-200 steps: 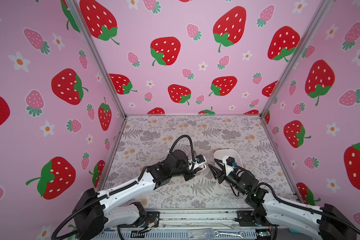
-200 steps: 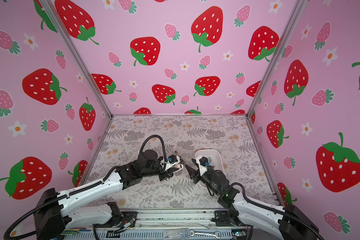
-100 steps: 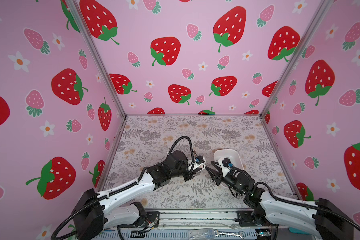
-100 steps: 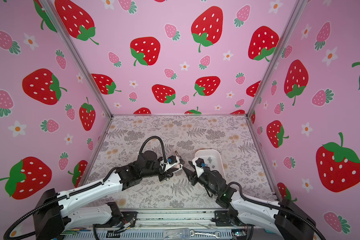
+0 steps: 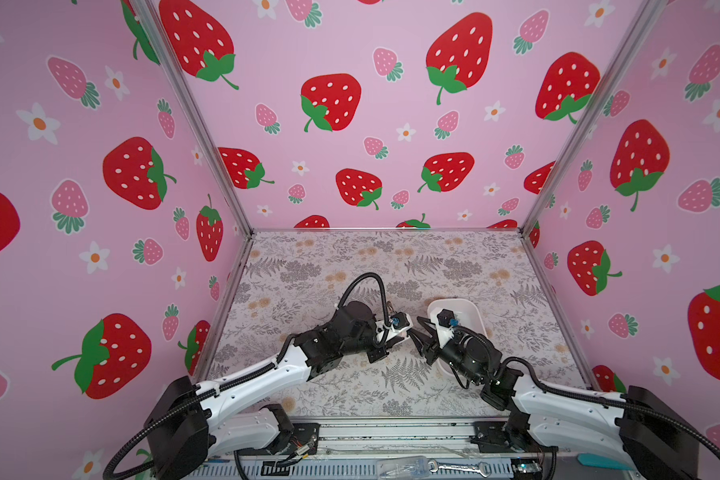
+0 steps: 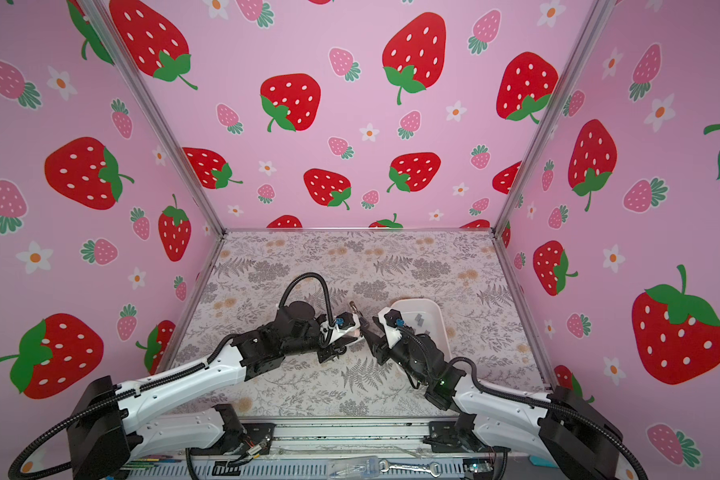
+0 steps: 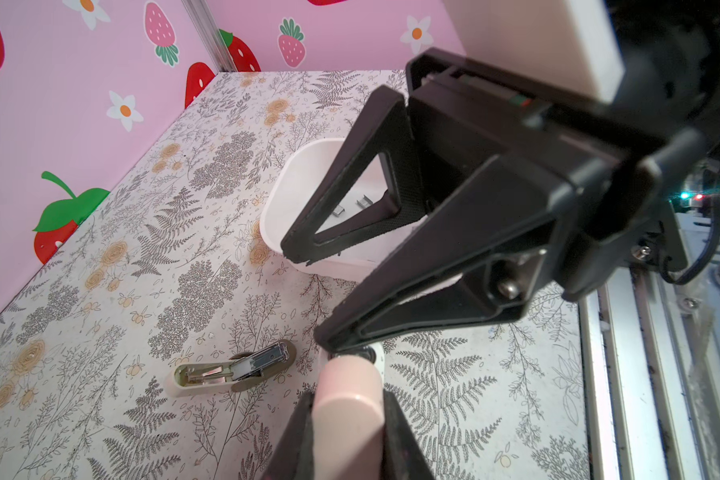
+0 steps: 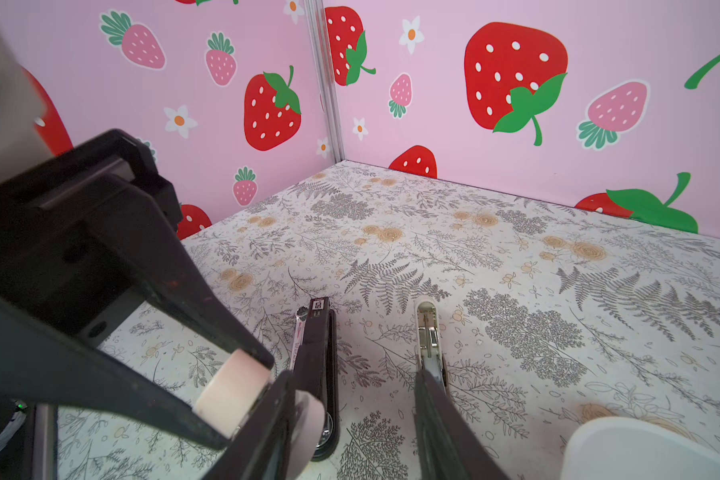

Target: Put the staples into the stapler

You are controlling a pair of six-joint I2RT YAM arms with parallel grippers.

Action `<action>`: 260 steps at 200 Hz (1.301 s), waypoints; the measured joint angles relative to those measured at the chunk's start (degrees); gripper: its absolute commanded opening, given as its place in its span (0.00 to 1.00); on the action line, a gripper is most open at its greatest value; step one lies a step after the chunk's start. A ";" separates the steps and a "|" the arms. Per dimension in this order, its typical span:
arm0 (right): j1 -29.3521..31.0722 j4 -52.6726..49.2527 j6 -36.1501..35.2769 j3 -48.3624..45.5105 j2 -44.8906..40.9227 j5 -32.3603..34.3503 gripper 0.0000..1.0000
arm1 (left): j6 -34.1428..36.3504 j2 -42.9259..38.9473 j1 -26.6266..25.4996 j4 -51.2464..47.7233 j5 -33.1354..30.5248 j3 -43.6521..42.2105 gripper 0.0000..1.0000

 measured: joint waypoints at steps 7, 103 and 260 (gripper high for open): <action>0.11 0.17 0.04 0.00 0.24 0.00 0.48 | 0.00 0.07 -0.02 0.00 -0.02 0.00 0.00; 0.22 1.44 0.20 0.00 1.46 0.66 0.47 | 0.00 0.04 0.00 -0.13 -0.13 0.00 0.00; 0.46 4.37 0.20 1.07 3.43 0.85 0.45 | 0.04 -1.84 0.15 -0.46 0.02 -0.11 0.00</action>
